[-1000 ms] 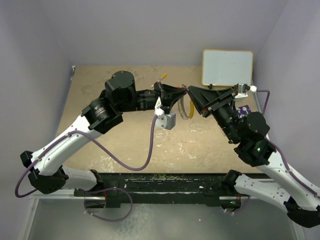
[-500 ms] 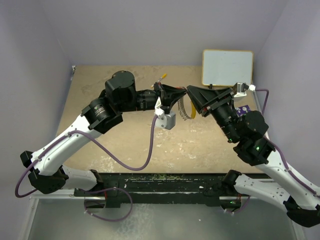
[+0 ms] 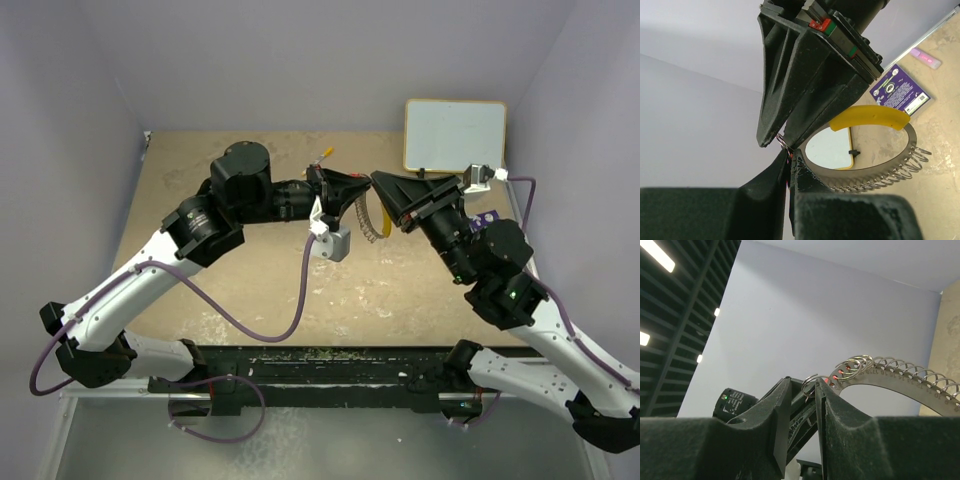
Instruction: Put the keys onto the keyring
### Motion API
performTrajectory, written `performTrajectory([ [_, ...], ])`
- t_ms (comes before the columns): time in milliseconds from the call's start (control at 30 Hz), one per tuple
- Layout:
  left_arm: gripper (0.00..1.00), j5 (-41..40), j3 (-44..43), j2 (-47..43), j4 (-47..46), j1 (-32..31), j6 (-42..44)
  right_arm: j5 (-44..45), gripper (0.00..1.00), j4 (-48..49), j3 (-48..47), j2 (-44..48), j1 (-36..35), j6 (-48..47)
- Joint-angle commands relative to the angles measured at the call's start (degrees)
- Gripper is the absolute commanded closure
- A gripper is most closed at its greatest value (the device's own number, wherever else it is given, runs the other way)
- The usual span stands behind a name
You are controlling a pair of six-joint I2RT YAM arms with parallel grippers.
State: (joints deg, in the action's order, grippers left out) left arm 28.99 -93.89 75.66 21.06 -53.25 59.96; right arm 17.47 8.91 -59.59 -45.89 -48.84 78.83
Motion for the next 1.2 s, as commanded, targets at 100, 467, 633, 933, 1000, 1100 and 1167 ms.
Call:
performTrajectory([
  [100,0.97,4.6,-2.1,-1.6,1.8,-0.2,4.7,1.1,0.74,4.7,-3.2,-1.7,0.0,0.9],
  [467,0.97,5.9,-1.7,-2.1,4.0,-0.2,6.7,3.7,1.0,6.4,-1.3,-0.4,0.0,2.2],
  [633,0.97,4.7,-0.7,-2.4,3.7,-0.3,7.7,4.6,1.0,7.4,-0.2,0.6,0.0,2.9],
  [933,0.97,-1.2,6.3,-3.7,-8.1,-0.2,10.4,5.4,1.0,13.2,5.4,2.3,0.0,11.1],
  [1000,0.97,-2.2,8.5,-4.1,-12.1,-0.2,11.0,5.5,1.0,15.4,6.6,2.3,-0.1,13.4],
  [1100,0.97,-3.1,11.1,-4.5,-16.8,-0.2,12.2,5.8,1.0,18.4,7.6,2.0,0.0,15.5],
  [1167,0.97,-3.8,13.2,-4.9,-21.0,-0.3,13.1,6.0,1.0,20.4,8.2,1.8,-0.1,16.7],
])
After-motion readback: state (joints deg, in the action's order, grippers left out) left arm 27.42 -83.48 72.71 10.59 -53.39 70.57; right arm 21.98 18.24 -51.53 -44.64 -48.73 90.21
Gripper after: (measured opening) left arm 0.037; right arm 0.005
